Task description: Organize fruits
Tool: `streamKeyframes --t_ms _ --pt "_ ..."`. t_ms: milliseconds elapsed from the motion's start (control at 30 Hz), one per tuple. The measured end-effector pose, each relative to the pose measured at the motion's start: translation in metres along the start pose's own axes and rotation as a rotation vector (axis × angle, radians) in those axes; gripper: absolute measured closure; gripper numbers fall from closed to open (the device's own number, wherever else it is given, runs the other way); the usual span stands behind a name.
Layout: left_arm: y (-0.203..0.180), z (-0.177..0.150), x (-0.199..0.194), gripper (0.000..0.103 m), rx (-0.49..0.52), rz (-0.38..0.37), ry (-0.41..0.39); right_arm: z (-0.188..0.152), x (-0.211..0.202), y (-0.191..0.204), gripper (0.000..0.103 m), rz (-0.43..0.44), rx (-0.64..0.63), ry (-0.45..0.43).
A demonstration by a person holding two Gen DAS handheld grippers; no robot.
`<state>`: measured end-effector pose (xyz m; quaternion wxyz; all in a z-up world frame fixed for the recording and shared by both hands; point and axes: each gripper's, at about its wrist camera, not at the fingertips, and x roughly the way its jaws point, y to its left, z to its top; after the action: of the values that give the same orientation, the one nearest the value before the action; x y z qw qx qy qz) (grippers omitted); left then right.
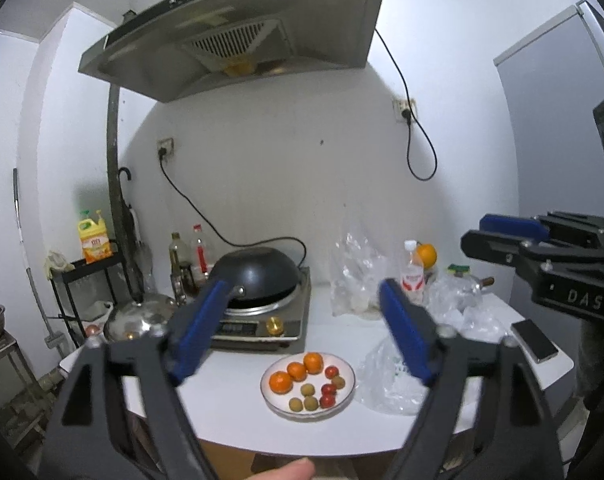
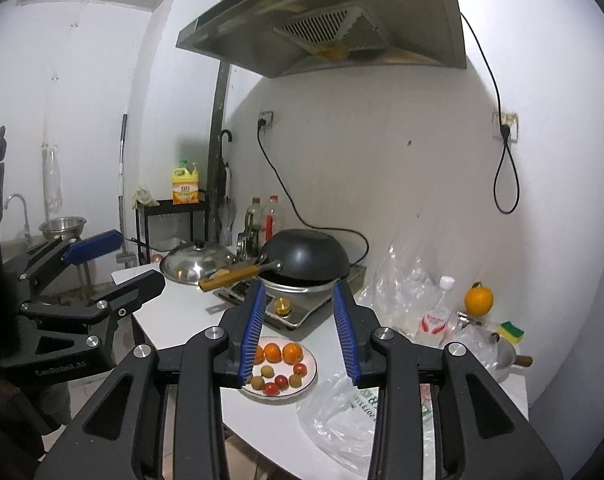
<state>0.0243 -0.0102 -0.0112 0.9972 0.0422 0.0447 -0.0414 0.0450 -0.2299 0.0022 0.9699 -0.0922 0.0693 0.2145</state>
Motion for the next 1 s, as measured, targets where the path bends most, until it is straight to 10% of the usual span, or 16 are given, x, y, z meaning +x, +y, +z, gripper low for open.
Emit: streamKeyframes --t_ms 1000 --pt "0.005 0.021 -0.015 0.012 -0.003 0.026 -0.061 0.017 -0.013 -0.001 0.050 -0.021 -0.010 -0.041"
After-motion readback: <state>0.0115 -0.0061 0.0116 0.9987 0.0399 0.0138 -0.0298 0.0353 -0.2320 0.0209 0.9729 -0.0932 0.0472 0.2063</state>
